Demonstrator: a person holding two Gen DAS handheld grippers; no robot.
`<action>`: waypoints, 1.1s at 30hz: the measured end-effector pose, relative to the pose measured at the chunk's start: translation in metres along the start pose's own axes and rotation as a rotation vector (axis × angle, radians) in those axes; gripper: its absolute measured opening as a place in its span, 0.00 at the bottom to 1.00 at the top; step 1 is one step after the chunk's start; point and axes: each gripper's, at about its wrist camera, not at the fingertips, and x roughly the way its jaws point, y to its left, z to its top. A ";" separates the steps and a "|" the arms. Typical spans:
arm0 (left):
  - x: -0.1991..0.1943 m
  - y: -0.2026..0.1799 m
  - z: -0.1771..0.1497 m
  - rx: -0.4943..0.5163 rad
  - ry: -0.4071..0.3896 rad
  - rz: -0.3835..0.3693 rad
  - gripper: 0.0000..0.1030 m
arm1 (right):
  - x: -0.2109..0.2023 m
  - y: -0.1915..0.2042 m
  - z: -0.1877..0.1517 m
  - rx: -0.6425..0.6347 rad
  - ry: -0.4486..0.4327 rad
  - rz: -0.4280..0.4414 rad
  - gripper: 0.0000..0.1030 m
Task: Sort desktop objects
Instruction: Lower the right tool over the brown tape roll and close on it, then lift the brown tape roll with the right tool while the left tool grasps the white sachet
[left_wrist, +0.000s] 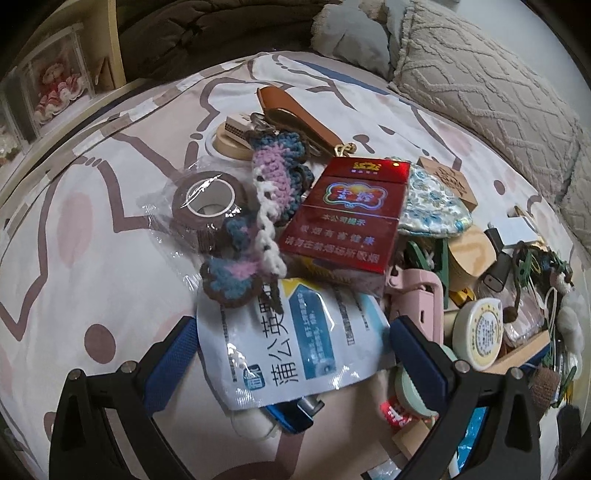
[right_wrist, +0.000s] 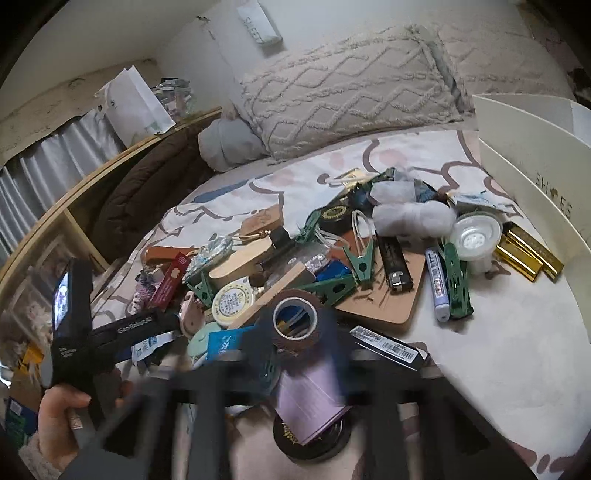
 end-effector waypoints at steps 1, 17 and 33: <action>0.001 -0.001 0.000 0.000 -0.002 0.005 1.00 | -0.001 0.001 0.000 -0.001 -0.008 -0.001 0.84; 0.012 -0.011 0.001 0.060 -0.034 0.092 1.00 | 0.041 0.000 -0.001 -0.041 0.108 0.007 0.51; -0.003 -0.007 -0.004 0.065 -0.049 0.051 0.73 | 0.029 -0.010 0.000 -0.001 0.072 0.008 0.43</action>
